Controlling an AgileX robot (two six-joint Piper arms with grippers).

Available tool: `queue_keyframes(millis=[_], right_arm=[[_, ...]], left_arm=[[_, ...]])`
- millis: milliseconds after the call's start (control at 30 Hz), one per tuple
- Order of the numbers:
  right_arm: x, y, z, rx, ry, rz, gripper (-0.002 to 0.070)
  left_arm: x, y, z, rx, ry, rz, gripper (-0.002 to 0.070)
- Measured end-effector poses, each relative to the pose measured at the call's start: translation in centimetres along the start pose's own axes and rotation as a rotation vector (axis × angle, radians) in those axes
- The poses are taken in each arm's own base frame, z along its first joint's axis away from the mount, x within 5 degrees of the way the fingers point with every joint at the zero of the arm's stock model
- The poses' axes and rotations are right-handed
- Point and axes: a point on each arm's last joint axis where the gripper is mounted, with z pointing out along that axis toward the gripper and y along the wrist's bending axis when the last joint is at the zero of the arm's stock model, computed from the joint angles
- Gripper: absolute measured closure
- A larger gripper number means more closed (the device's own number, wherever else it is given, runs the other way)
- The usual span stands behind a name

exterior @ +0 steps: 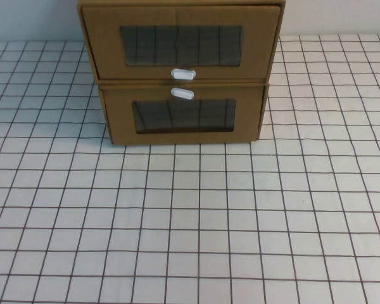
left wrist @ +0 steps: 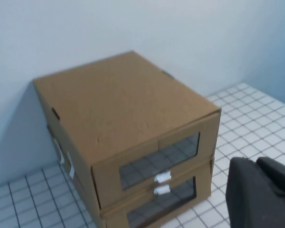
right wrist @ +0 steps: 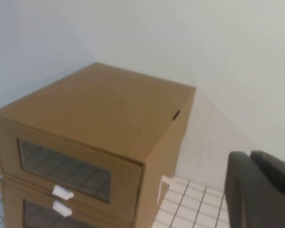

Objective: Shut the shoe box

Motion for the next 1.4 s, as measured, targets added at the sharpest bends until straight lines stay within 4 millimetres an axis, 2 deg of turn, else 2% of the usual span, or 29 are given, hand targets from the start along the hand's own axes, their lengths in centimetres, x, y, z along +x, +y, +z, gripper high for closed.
queue_keyframes(millis=[167,300,433,533,633,733,833,933,1033,1400], right_arm=[[6.0,0.9,-0.7,-0.025,0.043,0.164,0.0689],[9.3,1.5,-2.0,-0.021,0.046,0.147,0.0689],[11.1,2.0,-3.5,-0.011,0.027,0.101,0.0689],[11.7,2.3,-4.5,-0.009,0.004,0.085,0.0689],[12.2,2.6,-5.3,-0.013,-0.007,0.068,0.0689],[13.5,2.7,-5.4,-0.015,0.022,0.025,0.0689],[15.5,2.8,-5.1,-0.020,0.080,0.002,0.0689],[17.4,2.8,-4.8,-0.024,0.133,0.001,0.0689],[18.8,2.9,-4.7,-0.028,0.170,0.007,0.0689],[18.7,2.8,-4.7,-0.018,0.148,0.035,0.0689]], left_arm=[[6.0,-0.5,0.7,-0.038,0.068,-0.063,0.0680],[11.7,-1.0,1.6,-0.071,0.080,-0.118,0.0680],[17.9,-1.3,2.8,-0.122,0.067,-0.172,0.0680],[21.6,-1.5,3.5,-0.156,0.054,-0.196,0.0680],[24.1,-1.5,4.0,-0.183,0.044,-0.211,0.0680],[26.1,-1.5,4.7,-0.201,0.049,-0.228,0.0680],[27.8,-1.3,5.5,-0.217,0.069,-0.245,0.0680],[29.0,-1.2,5.9,-0.231,0.074,-0.257,0.0680],[29.2,-1.1,6.1,-0.241,0.062,-0.260,0.0680],[29.3,-1.0,6.1,-0.245,0.053,-0.265,0.0680]])
